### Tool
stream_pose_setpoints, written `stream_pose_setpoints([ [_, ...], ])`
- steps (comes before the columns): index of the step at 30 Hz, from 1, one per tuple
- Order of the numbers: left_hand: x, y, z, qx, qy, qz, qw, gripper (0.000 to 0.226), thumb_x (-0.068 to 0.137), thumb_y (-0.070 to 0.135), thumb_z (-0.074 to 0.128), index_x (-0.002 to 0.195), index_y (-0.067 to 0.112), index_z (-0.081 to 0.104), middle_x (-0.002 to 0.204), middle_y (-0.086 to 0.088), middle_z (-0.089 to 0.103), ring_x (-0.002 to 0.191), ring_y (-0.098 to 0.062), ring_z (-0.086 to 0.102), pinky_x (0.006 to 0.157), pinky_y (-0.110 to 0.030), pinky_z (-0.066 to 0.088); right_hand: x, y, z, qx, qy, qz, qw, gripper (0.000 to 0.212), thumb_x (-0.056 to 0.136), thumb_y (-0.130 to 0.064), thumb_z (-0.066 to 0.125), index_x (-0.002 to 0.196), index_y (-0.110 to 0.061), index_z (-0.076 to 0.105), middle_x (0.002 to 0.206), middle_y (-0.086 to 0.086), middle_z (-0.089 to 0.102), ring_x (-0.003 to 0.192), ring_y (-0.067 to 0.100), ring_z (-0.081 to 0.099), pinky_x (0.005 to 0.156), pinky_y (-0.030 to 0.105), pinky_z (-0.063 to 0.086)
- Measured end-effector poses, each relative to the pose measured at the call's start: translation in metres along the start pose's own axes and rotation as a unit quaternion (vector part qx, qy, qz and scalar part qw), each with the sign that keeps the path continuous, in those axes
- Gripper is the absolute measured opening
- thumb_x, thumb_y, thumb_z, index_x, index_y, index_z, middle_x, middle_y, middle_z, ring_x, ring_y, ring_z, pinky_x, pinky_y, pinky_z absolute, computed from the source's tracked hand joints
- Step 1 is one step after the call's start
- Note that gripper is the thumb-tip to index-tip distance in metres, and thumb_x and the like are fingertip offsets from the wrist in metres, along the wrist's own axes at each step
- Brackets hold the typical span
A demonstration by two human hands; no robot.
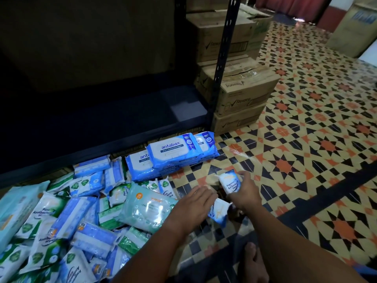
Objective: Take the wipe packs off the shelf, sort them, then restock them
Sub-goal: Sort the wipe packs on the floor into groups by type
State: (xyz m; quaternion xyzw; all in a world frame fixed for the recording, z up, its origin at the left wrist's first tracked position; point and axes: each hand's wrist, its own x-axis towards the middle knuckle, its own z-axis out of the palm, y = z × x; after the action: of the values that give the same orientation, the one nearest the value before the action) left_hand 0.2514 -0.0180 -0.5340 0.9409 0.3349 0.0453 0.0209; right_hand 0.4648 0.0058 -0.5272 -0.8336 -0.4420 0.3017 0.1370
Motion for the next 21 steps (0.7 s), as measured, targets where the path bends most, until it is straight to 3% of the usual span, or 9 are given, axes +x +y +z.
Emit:
stream_pose_setpoints([
  [3,0.007,0.007,-0.012,-0.100,-0.024,-0.098,0.990,0.073,0.093,0.044,0.063,0.153,0.011,0.035,0.152,-0.009,0.044,0.138,-0.027,0.043,0.118,-0.039,0.033,-0.013,-0.009,-0.012,0.015,0.032,0.018,0.999,0.091,0.068,-0.028,0.087,0.142,-0.030,0.033,0.135,0.010,0.054,0.124,0.034,0.050,0.098,0.052,0.047],
  [5,0.015,0.010,-0.018,-0.182,-0.017,-0.184,0.966,0.081,0.095,0.054,0.058,0.158,0.018,0.021,0.158,-0.004,0.033,0.142,-0.024,0.036,0.116,-0.039,0.035,-0.012,-0.011,-0.015,0.033,0.039,0.029,0.998,0.090,0.073,-0.026,0.087,0.147,-0.023,0.035,0.141,0.011,0.047,0.131,0.034,0.042,0.104,0.051,0.042],
  [10,0.037,0.014,-0.023,-0.324,0.011,-0.380,0.866,0.090,0.081,0.066,0.068,0.150,0.025,0.029,0.139,-0.002,0.050,0.123,-0.023,0.053,0.096,-0.038,0.049,-0.003,-0.016,-0.011,0.060,0.040,0.021,0.997,0.078,0.068,-0.034,0.084,0.138,-0.023,0.052,0.132,0.011,0.053,0.124,0.033,0.047,0.099,0.048,0.045],
  [12,0.050,0.010,-0.021,-0.333,-0.005,-0.440,0.834,0.091,0.076,0.067,0.073,0.143,0.019,0.033,0.132,-0.005,0.054,0.117,-0.026,0.057,0.090,-0.037,0.051,0.001,-0.019,-0.007,0.034,0.037,0.034,0.998,0.072,0.073,-0.028,0.081,0.139,-0.028,0.051,0.132,0.009,0.050,0.125,0.034,0.045,0.102,0.049,0.040],
  [15,0.069,0.000,-0.016,-0.307,-0.028,-0.487,0.817,0.100,0.072,0.069,0.075,0.142,0.013,0.031,0.129,-0.010,0.056,0.116,-0.030,0.060,0.088,-0.038,0.052,0.008,-0.020,-0.002,-0.016,0.023,0.041,0.999,0.078,0.077,-0.028,0.080,0.145,-0.030,0.042,0.137,0.009,0.043,0.130,0.033,0.039,0.104,0.048,0.028],
  [18,0.090,-0.011,-0.005,-0.294,-0.032,-0.533,0.793,0.114,0.067,0.070,0.079,0.146,0.010,0.023,0.128,-0.011,0.061,0.114,-0.031,0.063,0.083,-0.037,0.052,0.019,-0.022,0.003,-0.029,0.010,0.019,0.999,0.080,0.079,-0.032,0.078,0.148,-0.030,0.038,0.137,0.008,0.041,0.131,0.031,0.038,0.104,0.044,0.028],
  [21,0.105,-0.013,0.009,-0.300,-0.024,-0.564,0.769,0.112,0.063,0.069,0.082,0.140,0.011,0.025,0.122,-0.012,0.064,0.110,-0.030,0.065,0.080,-0.038,0.053,0.033,-0.024,0.007,-0.041,0.004,0.004,0.999,0.081,0.081,-0.038,0.076,0.151,-0.031,0.034,0.137,0.006,0.040,0.132,0.030,0.037,0.104,0.044,0.029],
])
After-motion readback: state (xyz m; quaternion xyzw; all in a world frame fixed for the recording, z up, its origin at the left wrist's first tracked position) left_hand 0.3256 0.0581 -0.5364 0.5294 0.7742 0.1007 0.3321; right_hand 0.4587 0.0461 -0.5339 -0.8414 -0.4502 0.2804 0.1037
